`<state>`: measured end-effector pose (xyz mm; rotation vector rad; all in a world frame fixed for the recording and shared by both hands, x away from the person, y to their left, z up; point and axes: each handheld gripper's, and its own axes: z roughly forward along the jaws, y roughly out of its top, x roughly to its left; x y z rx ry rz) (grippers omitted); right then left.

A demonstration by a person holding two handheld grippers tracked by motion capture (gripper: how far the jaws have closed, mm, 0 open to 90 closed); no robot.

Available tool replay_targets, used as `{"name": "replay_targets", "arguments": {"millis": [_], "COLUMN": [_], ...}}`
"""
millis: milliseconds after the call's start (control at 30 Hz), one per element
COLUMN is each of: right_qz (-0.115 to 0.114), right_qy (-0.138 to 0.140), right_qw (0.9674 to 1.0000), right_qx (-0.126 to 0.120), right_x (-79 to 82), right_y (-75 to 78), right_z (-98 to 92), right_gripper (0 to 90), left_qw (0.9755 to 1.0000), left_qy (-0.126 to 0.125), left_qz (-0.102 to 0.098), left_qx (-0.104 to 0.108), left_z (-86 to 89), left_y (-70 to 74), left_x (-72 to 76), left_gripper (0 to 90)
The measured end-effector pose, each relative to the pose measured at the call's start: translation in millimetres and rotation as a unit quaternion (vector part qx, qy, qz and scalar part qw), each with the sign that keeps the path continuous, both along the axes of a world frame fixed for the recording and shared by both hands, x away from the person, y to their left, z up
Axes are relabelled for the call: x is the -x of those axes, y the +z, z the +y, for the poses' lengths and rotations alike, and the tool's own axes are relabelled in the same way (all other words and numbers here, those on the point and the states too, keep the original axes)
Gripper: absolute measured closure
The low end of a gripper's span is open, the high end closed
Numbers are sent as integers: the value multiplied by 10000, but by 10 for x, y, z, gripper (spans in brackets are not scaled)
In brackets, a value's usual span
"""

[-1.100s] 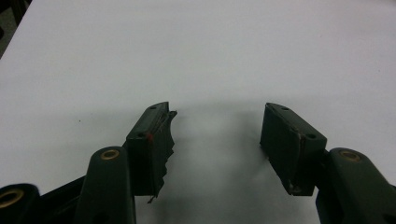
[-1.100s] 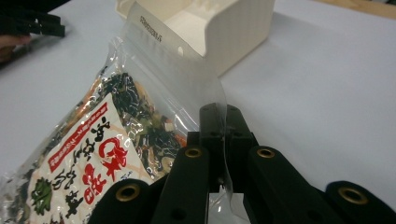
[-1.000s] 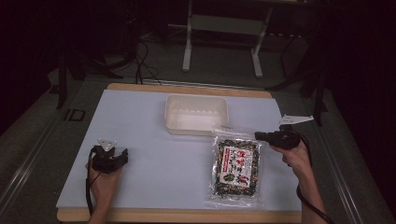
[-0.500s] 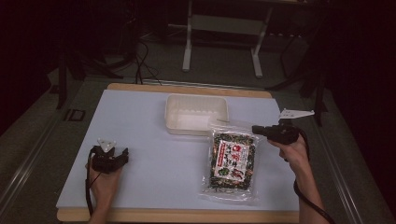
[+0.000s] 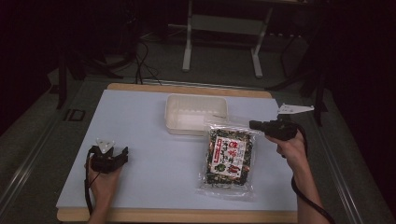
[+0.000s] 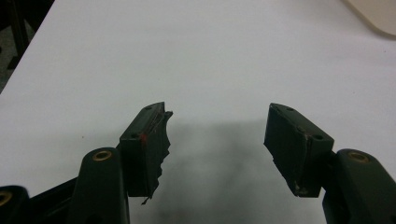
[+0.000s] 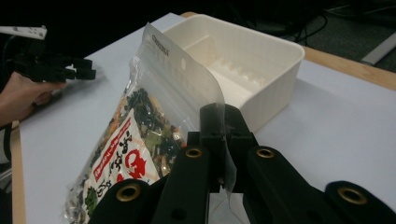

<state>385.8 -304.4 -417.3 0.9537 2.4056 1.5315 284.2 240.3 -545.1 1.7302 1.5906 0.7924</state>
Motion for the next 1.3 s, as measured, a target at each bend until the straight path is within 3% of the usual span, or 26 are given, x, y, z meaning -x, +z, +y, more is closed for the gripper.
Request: {"name": "replay_targets", "arguments": {"millis": [967, 1300], "right_qz": [-206, -287], "right_qy": [52, 108], "right_qw": [9993, 9978], "right_qx": [-294, -590], "right_x": [22, 18], "right_y": [314, 411], "right_z": [180, 217], "right_gripper": [900, 900], "left_qw": [10000, 10000], "left_qy": [-5, 7], "left_qz": [-47, -33], "left_qx": [32, 15], "left_z": [14, 16], "left_y": [3, 3], "left_x": [2, 1], "left_gripper": [394, 394]}}
